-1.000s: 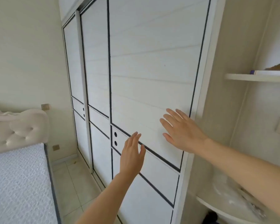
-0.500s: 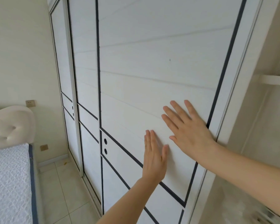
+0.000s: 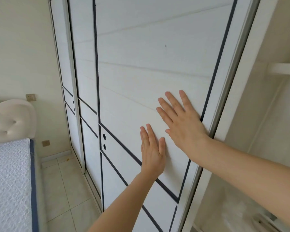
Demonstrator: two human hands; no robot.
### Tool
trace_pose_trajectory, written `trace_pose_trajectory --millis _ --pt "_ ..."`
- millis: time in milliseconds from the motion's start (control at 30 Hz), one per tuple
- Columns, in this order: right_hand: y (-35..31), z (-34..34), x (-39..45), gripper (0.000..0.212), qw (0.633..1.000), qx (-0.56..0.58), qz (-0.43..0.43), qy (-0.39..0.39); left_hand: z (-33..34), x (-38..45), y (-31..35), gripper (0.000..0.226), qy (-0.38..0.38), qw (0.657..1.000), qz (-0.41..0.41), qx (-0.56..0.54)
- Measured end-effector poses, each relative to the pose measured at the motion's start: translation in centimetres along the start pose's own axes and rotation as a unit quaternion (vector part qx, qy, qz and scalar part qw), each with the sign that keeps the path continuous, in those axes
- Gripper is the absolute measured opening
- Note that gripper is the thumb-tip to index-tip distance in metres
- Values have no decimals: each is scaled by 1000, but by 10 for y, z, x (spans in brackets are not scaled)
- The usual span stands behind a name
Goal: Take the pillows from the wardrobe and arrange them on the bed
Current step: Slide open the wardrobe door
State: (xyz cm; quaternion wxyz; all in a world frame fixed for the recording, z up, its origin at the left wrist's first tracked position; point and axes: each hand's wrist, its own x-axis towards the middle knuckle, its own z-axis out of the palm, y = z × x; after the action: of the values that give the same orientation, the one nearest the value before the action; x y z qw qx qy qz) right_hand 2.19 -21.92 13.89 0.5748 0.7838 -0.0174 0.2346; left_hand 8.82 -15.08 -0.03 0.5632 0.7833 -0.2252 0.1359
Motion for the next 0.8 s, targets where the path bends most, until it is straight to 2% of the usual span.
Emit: trace_pose_trajectory --millis 367,667,800 --pt "-17 -3 42 73 1000 8 4 -12 -15 36 -28 63 8 1000 3 -17" --pt "-48 -6 111 72 1000 14 2 -14 -40 92 -74 71 17 999 -5 -45" --pt "-62 -7 145 72 1000 19 1 -15 -55 118 -95 67 8 999 -8 -48"
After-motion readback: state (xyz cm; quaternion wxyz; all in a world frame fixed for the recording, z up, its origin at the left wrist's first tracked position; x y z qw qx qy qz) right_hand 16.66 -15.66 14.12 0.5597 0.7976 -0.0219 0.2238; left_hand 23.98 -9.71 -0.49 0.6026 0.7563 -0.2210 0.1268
